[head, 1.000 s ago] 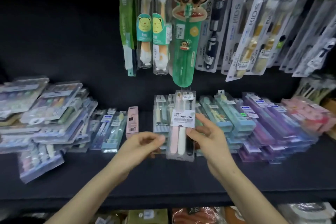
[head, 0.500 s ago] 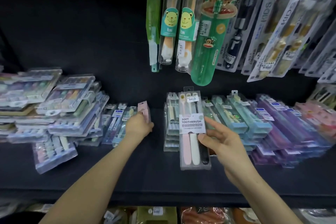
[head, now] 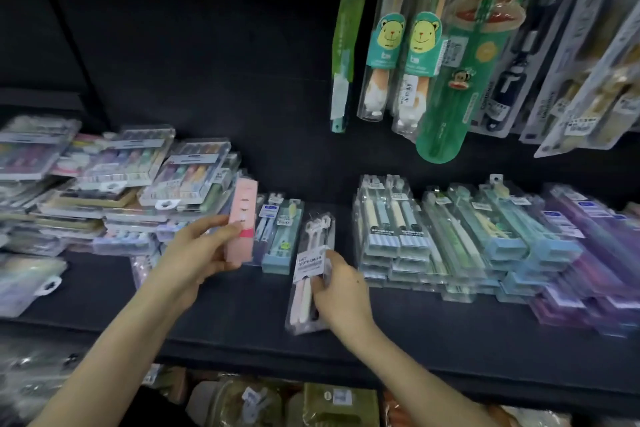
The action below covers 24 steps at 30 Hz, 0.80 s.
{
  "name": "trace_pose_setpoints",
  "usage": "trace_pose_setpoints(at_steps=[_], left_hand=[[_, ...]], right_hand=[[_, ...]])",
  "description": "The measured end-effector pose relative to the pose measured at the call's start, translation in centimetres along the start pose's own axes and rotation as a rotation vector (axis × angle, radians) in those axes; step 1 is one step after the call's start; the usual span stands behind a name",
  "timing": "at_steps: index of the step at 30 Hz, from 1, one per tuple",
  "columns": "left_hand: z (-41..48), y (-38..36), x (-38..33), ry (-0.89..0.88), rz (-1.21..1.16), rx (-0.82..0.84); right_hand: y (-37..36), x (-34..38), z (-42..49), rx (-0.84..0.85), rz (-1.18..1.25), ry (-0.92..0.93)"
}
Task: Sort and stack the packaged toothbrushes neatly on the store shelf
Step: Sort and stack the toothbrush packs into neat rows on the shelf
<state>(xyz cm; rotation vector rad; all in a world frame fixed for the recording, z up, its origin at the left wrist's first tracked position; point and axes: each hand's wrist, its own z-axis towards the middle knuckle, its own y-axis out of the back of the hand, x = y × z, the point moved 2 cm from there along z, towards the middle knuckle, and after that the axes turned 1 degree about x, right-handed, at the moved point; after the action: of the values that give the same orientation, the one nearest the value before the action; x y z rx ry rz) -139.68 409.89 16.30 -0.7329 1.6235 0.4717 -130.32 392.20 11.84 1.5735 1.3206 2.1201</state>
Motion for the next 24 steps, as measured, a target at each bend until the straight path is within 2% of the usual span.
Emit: trace_pose_setpoints(at_steps=[3, 6, 10, 15, 17, 19, 21, 22, 24], left_hand=[[0.1, 1.1, 0.2, 0.017, -0.020, 0.005], [0.3, 1.6, 0.7, 0.015, -0.044, 0.044], [0.3, 1.5, 1.0, 0.020, -0.104, 0.112], [0.0, 0.9, 1.1, 0.100, -0.258, 0.198], [-0.4, 0.6, 1.1, 0.111, -0.300, 0.243], [-1.2, 0.0, 1.0, 0.084, -0.297, 0.313], [-2.4, -1.1, 0.8, 0.005, -0.236, 0.406], [-3.1, -1.9, 0.7, -0.046, -0.201, 0.456], [-4.5, -3.9, 0.4, -0.138, -0.113, 0.550]], right_hand=[[-0.8, -0.2, 1.0, 0.003, -0.226, -0.030], [-1.5, -0.9, 0.1, 0.005, -0.436, 0.087], [-2.2, -2.0, -0.1, 0.131, -0.461, 0.158], [-1.7, -0.9, 2.8, 0.135, -0.548, 0.166], [-0.8, 0.2, 2.9, 0.039, -0.406, 0.221], [0.7, 1.7, 1.9, -0.079, -0.058, 0.224], [2.1, 3.1, 0.3, -0.039, 0.372, 0.142], [2.8, 3.6, -0.4, -0.006, 0.507, 0.127], [4.4, 4.0, -1.5, -0.007, 0.609, 0.131]])
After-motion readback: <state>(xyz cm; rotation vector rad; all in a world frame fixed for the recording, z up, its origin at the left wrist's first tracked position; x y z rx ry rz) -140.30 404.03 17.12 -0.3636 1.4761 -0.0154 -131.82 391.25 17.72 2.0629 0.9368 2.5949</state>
